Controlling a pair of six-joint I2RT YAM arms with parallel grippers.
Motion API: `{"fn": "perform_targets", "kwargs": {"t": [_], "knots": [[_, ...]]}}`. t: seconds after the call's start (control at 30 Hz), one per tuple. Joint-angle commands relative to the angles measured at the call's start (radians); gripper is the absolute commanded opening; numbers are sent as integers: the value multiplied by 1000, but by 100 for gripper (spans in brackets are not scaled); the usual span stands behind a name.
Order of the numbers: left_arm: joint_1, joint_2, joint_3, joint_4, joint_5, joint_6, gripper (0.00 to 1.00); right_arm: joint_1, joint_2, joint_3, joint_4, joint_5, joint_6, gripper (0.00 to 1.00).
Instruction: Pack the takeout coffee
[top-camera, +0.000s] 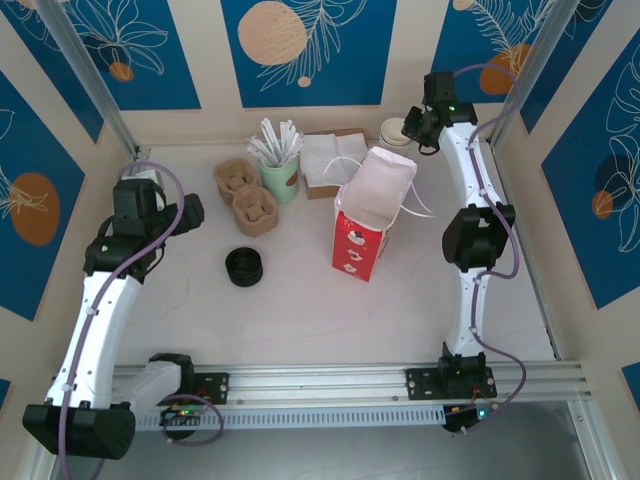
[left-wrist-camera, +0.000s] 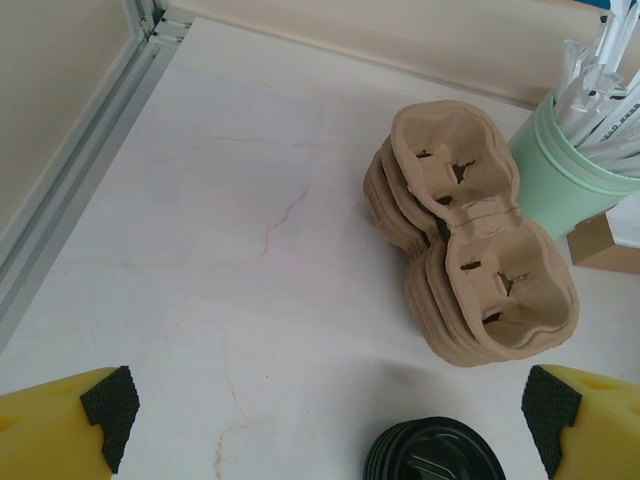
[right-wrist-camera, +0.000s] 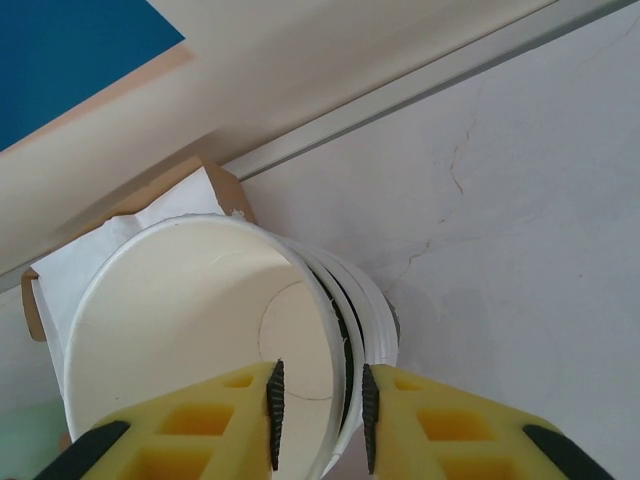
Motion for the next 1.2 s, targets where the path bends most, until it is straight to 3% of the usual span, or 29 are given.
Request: {"fn": "perform_targets", "kwargs": {"t": [0.0, 0.43, 0.8, 1.17], "knots": [[-7, -20, 18, -13, -26, -2, 100, 8, 28, 38, -9, -8, -14, 28], [-7, -25, 21, -21, -24, -7, 100, 9, 25, 101, -42, 0, -35, 5], [-7, -29, 48, -39, -14, -17, 100, 9, -82, 186, -94, -14, -63, 2], [-7, -36, 122, -81, 55, -25, 100, -37, -308, 134, -149, -52, -55, 1]]}}
